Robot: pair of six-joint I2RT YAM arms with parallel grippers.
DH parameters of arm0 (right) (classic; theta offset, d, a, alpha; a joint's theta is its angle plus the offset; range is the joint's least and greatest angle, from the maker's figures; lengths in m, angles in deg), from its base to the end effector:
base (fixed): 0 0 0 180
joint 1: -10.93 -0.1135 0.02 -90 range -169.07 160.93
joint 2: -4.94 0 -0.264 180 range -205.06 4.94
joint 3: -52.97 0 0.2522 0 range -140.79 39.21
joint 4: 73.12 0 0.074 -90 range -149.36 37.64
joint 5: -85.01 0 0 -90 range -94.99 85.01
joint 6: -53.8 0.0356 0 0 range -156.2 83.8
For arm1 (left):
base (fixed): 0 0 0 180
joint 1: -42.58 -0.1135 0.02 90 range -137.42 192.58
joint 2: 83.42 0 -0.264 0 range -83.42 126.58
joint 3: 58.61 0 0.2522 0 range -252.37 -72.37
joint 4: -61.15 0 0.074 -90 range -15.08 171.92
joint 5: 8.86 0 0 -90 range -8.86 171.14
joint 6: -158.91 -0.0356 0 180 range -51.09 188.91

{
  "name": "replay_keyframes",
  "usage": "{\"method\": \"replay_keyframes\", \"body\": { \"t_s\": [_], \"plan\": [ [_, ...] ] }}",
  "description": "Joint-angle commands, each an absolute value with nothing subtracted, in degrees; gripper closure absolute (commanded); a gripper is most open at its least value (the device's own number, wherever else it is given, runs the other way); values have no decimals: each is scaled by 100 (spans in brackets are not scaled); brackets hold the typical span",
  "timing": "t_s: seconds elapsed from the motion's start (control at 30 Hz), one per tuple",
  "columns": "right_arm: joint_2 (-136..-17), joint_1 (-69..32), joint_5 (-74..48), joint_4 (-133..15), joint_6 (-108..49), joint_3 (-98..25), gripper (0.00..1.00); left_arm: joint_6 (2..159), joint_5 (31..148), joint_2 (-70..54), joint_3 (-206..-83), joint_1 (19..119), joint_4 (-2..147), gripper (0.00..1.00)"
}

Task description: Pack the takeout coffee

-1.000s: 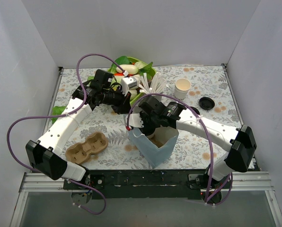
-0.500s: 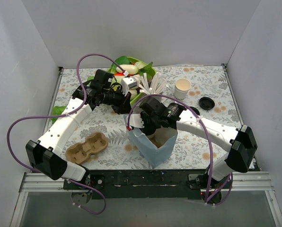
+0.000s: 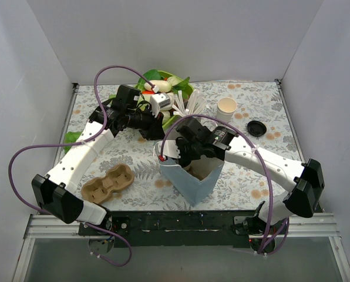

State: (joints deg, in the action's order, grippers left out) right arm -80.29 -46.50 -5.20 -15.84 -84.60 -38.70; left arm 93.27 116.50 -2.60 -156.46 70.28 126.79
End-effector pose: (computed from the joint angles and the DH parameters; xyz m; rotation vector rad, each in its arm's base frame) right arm 0.1710 0.2679 0.3199 -1.9630 1.4818 0.0734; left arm 0.2447 -0.1517 0.3707 0.3770 2.5116 -1.1402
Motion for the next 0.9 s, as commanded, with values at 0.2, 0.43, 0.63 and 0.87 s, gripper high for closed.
{"method": "replay_keyframes", "body": {
  "t_s": [0.2,0.43,0.63,0.87],
  "plan": [
    [-7470,-4629,-535,-1937,-8489,-4121,99,9352,11639,-379,-15964,7009,12616,62],
    [-7267,-4558,-104,-2613,-8726,-4147,99,9475,11622,-326,-16078,7009,12536,36],
    [-6845,-4243,-376,-3860,-8841,-4270,99,9511,11569,-186,-16631,7009,12396,18],
    [-7816,-2164,-1244,-4172,-6137,-6158,47,9546,10877,130,-17853,7009,12150,2]
  ]
}}
